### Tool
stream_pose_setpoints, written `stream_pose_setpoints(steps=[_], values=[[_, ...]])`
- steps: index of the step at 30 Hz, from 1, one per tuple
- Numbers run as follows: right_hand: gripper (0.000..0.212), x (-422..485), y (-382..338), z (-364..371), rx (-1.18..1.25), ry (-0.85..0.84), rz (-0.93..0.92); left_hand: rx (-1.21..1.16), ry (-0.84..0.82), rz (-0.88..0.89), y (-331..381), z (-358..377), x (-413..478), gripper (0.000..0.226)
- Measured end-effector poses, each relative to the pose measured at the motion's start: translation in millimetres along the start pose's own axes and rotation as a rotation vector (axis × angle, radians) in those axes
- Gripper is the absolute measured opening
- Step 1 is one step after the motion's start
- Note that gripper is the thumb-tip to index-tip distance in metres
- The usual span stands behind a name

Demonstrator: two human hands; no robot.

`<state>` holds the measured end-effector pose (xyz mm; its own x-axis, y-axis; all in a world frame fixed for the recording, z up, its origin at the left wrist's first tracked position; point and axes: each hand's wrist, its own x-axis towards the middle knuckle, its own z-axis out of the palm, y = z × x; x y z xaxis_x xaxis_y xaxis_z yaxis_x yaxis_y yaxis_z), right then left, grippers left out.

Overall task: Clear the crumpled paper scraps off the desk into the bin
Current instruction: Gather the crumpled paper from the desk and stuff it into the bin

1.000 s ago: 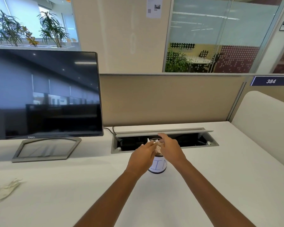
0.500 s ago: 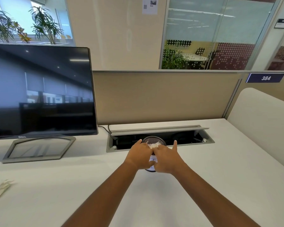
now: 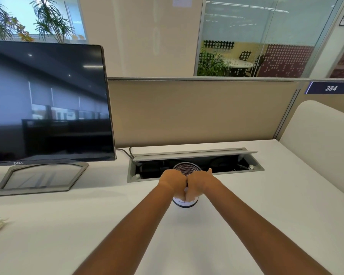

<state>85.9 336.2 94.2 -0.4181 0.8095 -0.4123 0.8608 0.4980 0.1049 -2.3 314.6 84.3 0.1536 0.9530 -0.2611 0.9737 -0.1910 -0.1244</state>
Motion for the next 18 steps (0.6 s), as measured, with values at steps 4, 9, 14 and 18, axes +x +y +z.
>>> stream_pose_setpoints(steps=[4,9,14,18], values=[[0.037,0.5,-0.3,-1.0,-0.004,-0.012,-0.004,0.016,-0.01,-0.009,1.7,0.0,0.1,0.036],[0.038,-9.5,4.8,-4.8,0.085,0.019,-0.02,0.009,0.048,-0.001,1.4,-1.3,-3.9,0.039],[0.027,-27.0,7.9,-22.1,0.209,0.041,-0.012,0.017,0.053,-0.003,-0.4,-14.1,-8.6,0.039],[0.033,-48.4,11.9,-31.3,0.297,0.16,-0.057,-0.052,0.139,0.025,-1.4,-23.8,-22.9,0.043]])
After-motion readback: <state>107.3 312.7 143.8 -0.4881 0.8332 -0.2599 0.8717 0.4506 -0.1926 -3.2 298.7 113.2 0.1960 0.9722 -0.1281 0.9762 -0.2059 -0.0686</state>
